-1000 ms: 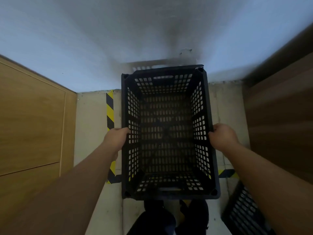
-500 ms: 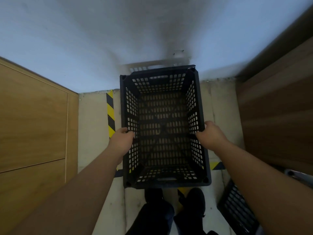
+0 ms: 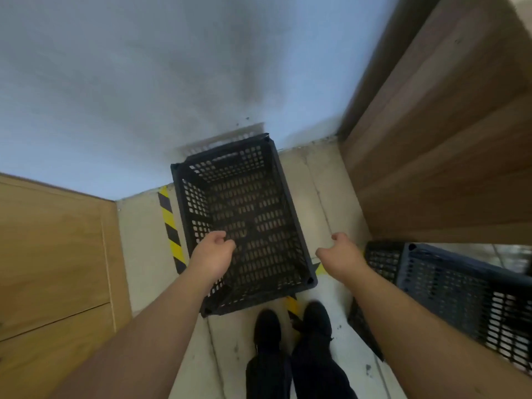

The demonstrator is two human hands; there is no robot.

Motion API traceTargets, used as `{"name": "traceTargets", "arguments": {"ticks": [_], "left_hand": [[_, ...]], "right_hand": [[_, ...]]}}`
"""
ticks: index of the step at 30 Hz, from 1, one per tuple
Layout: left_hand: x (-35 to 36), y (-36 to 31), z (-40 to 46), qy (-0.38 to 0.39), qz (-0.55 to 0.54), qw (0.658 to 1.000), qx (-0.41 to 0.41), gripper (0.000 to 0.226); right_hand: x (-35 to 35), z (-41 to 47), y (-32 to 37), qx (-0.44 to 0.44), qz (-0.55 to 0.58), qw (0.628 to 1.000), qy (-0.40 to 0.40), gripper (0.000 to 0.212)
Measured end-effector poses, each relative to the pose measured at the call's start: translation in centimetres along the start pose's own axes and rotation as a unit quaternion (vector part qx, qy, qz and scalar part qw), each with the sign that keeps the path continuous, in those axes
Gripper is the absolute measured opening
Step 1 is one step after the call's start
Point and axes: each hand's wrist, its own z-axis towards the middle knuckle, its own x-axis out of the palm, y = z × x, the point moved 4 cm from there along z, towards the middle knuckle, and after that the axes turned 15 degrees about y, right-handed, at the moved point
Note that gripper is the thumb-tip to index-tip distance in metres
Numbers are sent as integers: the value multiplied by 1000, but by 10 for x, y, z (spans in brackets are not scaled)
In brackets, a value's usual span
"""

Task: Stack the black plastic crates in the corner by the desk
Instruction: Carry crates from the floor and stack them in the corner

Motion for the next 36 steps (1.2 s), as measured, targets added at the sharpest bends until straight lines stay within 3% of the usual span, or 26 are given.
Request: {"name": "traceTargets", "arguments": {"ticks": [8,16,27,33,36], "left_hand": [[52,-24,-45,63,118,991,31,52],[119,-34,-98,131,234,962,44,49],[288,-56,-139,222,404,885,73,51],[401,-74,-162,228,488,836,110,48],[451,-78,-174,240,524,808,120,52]], "right_hand": [[-12,-70,-67,41,113,992,-30,59],[-17,-141,-135,69,259,961,-70,64],[-49,-202,-290,103,412,895,-138,60],[-68,-217,-382,108,502,838,-182,51],[-73,-224,-422,131,543,810,-181,59]]}}
